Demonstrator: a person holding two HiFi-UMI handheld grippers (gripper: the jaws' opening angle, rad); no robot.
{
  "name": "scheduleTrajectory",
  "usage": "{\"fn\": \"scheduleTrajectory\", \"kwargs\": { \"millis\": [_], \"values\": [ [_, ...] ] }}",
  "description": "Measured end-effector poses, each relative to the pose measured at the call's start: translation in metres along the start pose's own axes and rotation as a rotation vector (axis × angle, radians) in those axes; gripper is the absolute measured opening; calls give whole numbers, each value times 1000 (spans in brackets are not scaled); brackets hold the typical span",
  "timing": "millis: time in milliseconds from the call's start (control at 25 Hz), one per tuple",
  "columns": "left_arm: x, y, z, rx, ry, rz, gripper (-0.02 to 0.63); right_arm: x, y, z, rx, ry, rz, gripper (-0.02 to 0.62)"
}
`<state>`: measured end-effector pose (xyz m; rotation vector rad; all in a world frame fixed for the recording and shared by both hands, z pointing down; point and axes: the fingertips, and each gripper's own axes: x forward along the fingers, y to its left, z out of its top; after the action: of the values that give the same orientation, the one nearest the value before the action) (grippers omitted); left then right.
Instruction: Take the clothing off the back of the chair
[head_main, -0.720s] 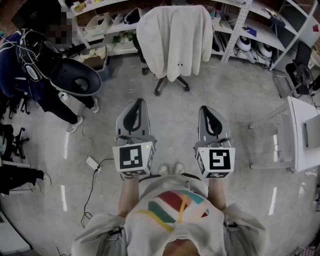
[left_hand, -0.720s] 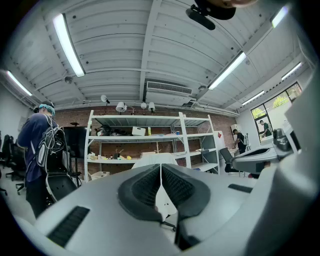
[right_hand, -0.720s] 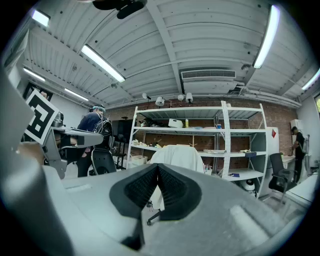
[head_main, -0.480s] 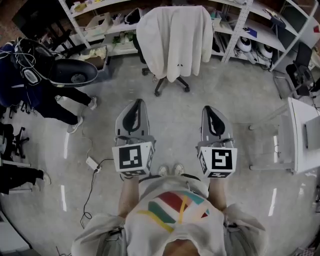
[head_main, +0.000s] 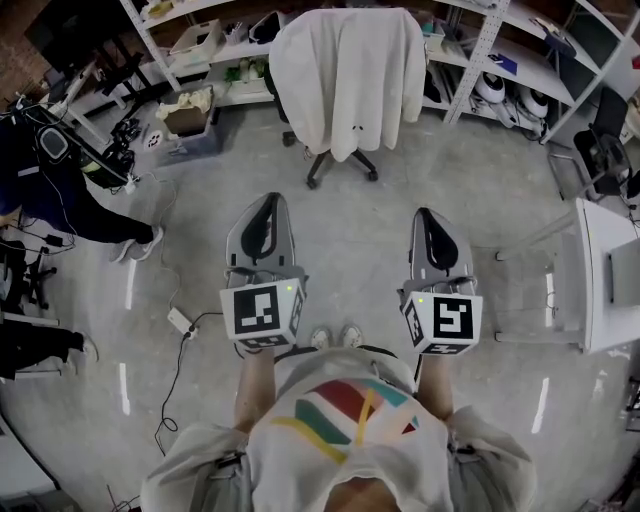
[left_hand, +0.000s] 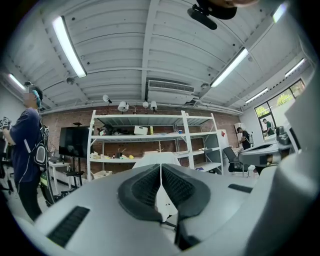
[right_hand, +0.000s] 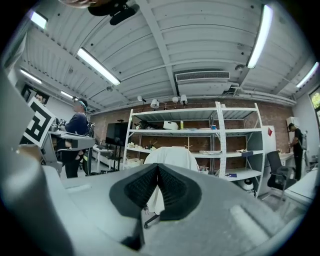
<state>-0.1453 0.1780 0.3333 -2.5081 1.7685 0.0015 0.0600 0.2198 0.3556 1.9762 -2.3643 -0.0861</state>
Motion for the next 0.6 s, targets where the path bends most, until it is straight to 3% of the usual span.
{"fn": "scheduleTrajectory", "kwargs": {
  "millis": [600],
  "values": [
    [15,-10,-11,-18,18,96,17,19,-31,-16,-12,27,84,5]
  ]
}}
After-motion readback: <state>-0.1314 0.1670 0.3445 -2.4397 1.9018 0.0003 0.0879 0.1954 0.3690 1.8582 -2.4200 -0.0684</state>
